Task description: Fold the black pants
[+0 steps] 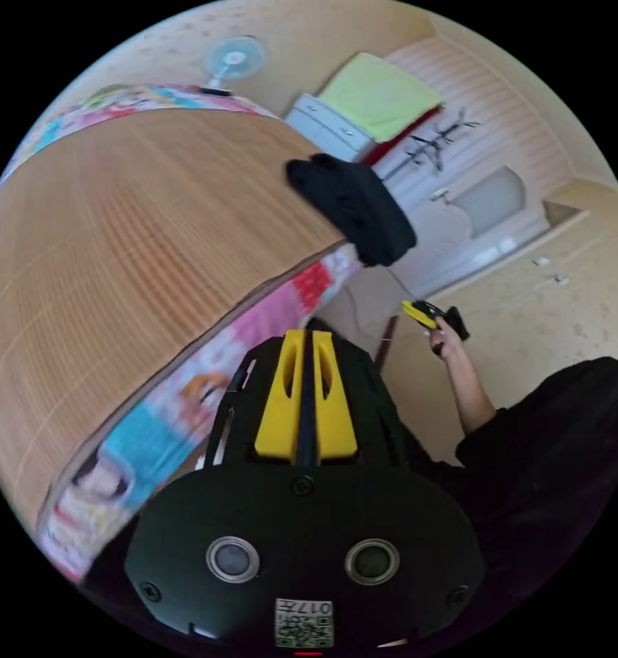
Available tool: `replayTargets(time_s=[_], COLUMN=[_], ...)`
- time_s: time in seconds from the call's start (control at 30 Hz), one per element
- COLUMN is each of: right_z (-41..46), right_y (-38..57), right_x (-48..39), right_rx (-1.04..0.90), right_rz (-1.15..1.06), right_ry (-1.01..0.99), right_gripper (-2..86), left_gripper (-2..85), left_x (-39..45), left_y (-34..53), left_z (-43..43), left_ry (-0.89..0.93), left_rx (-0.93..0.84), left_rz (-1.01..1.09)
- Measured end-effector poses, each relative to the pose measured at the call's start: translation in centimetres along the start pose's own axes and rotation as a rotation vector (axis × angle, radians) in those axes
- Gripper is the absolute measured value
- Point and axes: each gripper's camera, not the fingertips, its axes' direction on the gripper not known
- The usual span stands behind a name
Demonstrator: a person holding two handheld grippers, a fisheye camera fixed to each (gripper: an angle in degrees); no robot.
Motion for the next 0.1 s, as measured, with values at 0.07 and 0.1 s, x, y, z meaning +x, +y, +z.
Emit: replayTargets(time_s=[0.07, 0.1], right_z=[1.5, 2.8], right_y=[1.2, 1.5], right_x=[0.4, -0.1], right_rx=[-0.135, -0.241], right_rz=[0.020, -0.003], right_ry=[0.124, 0.199], right_gripper=[1.8, 2.2], left_gripper=[0.5, 0.8], left_x=[-1.9, -3.0], left_y=[3.8, 6.4], left_z=[-4.1, -6.8], left_ry=[-0.141, -0.239], left_rx=[0.031, 0.060], left_rz=[-0.096, -0.164])
